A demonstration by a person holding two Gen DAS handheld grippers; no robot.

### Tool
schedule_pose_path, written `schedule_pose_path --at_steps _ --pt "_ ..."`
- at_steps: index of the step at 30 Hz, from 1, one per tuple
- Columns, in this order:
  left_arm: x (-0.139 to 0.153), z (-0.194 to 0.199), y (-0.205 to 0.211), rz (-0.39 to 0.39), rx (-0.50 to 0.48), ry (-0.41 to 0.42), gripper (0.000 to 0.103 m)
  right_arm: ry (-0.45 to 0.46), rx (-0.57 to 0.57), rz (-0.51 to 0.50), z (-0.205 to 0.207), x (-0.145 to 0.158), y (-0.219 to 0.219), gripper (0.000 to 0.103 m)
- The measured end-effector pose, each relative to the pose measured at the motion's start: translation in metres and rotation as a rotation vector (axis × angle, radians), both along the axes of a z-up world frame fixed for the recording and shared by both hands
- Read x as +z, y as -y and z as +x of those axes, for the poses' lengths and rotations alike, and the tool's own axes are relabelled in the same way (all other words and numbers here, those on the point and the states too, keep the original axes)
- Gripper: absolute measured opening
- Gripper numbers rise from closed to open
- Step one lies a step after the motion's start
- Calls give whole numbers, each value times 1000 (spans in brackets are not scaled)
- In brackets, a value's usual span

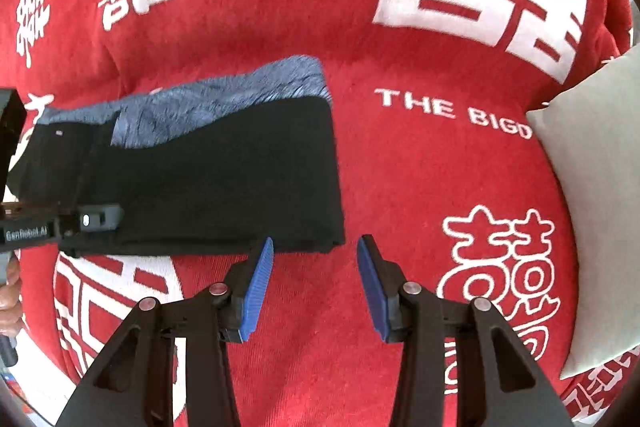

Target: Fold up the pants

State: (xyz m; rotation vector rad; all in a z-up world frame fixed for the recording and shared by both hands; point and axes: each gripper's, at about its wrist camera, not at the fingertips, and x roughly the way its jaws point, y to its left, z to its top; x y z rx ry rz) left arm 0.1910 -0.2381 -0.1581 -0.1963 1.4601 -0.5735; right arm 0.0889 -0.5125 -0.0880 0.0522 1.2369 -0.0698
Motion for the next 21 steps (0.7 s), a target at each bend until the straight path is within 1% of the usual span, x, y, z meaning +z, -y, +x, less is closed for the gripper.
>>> schedule_pose_path --at_steps 3,4,5,6,7,8,10,11,13,16,19,20,21 --pt "10 -5 3 31 -17 26 6 4 -8 17 -1 0 3 48" --pt "15 -6 3 51 -25 37 12 9 -13 24 0 2 4 48" --pt "22 -7 3 75 -26 48 29 16 -20 34 1 5 7 48" --pt "26 -6 2 95 -16 59 41 27 -28 44 3 9 10 48" --pt "31 -6 -2 101 -2 74 63 34 -33 52 5 11 12 48" --pt "34 -4 -5 100 12 90 65 44 -40 70 11 15 17 48" --pt "43 -1 -10 106 26 101 65 48 -47 119 24 19 27 48" --pt "48 2 -10 111 38 108 65 48 -55 144 34 20 32 51" --pt "55 8 -7 102 47 124 65 48 -73 180 53 21 42 56" --pt "63 18 11 79 44 166 65 33 -108 229 87 12 60 59" --pt "50 30 38 114 29 171 65 -9 -161 314 113 -5 75 60" --pt "42 32 43 135 30 164 65 -20 -178 340 119 -10 79 60" --pt "29 34 46 177 37 142 65 -29 -193 362 124 -13 82 60"
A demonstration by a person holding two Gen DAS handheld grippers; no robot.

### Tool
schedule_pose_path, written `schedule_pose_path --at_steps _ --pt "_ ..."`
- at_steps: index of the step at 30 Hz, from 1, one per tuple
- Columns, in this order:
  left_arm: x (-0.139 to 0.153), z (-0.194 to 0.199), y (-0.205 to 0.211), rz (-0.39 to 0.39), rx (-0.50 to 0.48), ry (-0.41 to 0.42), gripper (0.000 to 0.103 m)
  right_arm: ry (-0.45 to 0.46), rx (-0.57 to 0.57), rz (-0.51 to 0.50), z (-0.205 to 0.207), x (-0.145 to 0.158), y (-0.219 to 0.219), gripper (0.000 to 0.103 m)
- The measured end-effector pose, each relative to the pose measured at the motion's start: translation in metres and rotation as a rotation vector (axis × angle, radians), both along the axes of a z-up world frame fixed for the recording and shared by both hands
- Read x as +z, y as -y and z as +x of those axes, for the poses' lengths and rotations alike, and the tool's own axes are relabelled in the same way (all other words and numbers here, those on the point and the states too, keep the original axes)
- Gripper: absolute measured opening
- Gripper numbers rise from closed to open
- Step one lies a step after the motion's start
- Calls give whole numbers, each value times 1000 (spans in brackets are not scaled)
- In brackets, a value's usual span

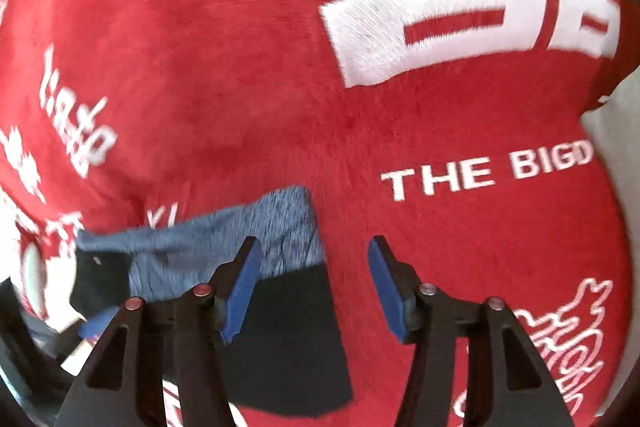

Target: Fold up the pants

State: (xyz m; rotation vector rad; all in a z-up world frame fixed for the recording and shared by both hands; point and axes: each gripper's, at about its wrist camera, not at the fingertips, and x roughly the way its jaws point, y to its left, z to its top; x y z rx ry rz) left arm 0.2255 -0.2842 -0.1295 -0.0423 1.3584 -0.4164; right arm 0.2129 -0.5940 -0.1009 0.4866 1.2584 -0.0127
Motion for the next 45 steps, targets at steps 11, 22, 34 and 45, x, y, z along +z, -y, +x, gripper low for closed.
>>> schedule_pose_path --at_steps 11,22,34,45 --pt "-33 -8 -16 34 69 -64 65 -133 35 259 47 -63 -5 27" --pt "-27 -7 3 76 11 -38 65 -97 31 197 32 -59 -3 39" --pt "-27 -12 -9 67 44 -73 66 -71 182 17 -30 -23 -53 29" --pt "-4 -33 -65 97 163 -39 82 -27 277 -85 -54 -4 -89 33"
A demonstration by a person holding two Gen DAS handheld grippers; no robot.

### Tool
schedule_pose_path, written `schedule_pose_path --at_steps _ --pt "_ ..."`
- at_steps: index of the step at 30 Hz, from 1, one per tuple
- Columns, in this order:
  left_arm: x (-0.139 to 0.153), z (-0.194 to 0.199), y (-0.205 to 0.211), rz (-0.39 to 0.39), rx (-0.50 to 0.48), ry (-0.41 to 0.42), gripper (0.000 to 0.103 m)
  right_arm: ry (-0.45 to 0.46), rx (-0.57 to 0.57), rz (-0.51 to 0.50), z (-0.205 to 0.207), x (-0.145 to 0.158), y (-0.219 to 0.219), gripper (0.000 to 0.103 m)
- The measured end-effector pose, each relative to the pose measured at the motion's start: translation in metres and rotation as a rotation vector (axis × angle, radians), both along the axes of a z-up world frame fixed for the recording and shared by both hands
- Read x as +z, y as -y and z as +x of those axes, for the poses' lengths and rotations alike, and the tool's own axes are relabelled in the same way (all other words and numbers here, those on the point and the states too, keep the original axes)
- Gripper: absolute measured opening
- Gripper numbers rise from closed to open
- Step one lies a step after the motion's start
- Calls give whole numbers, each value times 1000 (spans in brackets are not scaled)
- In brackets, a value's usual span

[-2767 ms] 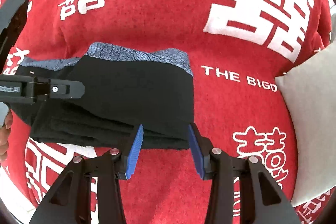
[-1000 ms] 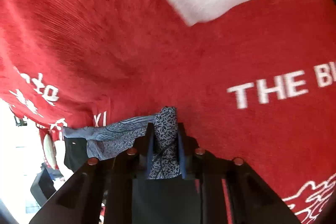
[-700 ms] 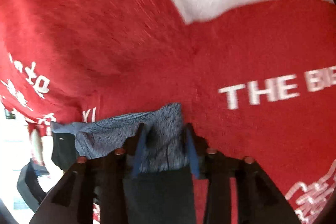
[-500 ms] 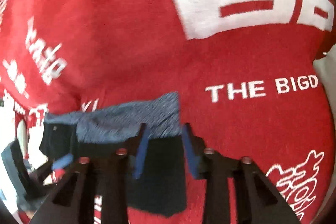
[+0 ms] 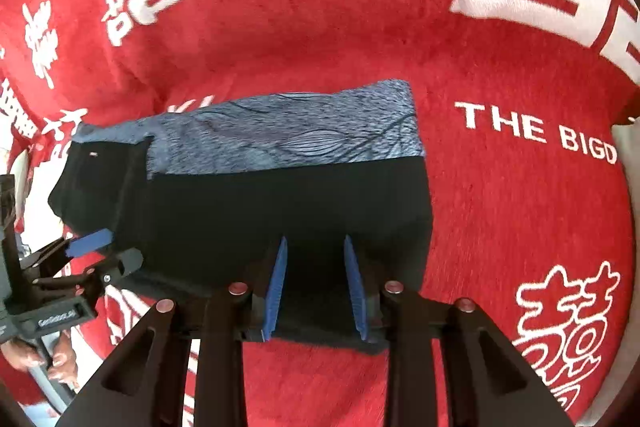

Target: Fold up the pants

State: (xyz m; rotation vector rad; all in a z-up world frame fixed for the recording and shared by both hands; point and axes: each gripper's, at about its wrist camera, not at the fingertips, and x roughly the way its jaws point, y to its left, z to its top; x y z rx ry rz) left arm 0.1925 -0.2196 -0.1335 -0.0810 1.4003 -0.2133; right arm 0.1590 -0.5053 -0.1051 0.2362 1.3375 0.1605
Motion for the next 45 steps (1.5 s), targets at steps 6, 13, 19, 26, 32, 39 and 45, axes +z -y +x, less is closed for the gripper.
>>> schedule_pose_path --at_steps 6,13,19,26,32,39,45 --pt "-2 -14 -25 15 60 -21 82 30 55 118 24 16 -47 45" --pt "-21 -22 -29 -13 117 -19 82 20 94 11 78 1 -119 55" --pt "-28 -23 -38 -32 143 -28 82 -46 121 -94 84 -22 -141 12" --pt "-33 -23 -43 -35 150 -29 82 -126 189 94 73 -41 -155 6" --pt "-26 -25 -59 -24 162 -26 82 -56 184 142 58 -10 -149 34" --pt "-21 -27 -75 -61 196 -34 82 3 135 -57 30 22 -118 57" --pt "-17 -41 -84 -94 216 -23 82 -49 116 -51 16 4 -119 59"
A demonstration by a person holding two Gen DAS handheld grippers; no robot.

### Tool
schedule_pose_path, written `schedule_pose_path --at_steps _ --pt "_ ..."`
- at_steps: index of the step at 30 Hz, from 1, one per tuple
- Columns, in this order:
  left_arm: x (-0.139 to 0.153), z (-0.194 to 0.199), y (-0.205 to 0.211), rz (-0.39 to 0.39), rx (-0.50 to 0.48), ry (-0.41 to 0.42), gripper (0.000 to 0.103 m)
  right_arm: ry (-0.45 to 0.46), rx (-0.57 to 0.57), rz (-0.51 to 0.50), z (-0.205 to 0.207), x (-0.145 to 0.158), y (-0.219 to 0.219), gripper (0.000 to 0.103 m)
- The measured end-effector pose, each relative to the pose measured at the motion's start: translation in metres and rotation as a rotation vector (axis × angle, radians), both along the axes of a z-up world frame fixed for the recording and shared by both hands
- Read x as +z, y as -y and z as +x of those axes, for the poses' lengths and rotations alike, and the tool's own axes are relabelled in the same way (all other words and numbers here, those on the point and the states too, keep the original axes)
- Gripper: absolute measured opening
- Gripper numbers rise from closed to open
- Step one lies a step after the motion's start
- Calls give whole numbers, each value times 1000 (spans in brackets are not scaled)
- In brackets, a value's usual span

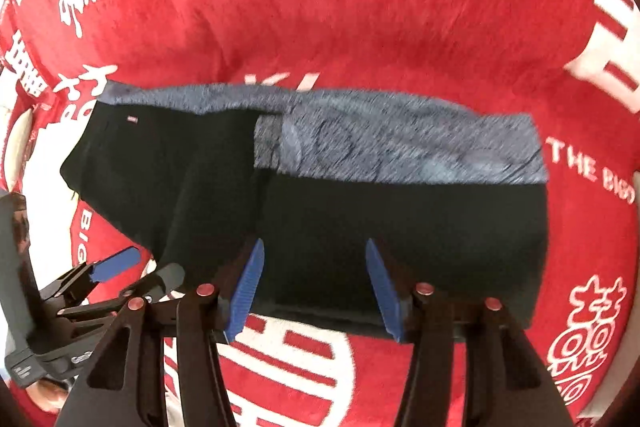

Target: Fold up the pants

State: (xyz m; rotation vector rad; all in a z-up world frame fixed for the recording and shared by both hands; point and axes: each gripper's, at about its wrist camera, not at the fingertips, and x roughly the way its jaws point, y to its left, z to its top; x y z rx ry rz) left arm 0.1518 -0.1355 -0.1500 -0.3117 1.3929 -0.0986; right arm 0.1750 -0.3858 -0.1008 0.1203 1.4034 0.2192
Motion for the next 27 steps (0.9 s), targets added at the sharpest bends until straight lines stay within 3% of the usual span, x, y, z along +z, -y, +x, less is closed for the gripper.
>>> schedule_pose_path --at_steps 4,13,17,20,27 --pt "-1 -6 -9 7 28 -16 82 -71 -1 4 -5 -28 -7 77" --pt "1 -20 -45 -21 127 -12 82 -43 44 -86 -6 -38 -29 91" --pt "4 -23 -65 -15 170 25 82 -36 140 -171 -9 -45 -51 102" --pt "5 -27 -86 -26 203 38 82 -22 147 -207 -10 -47 -57 103" --pt "1 -32 -139 -177 363 43 82 -21 131 -238 -8 -50 -62 103"
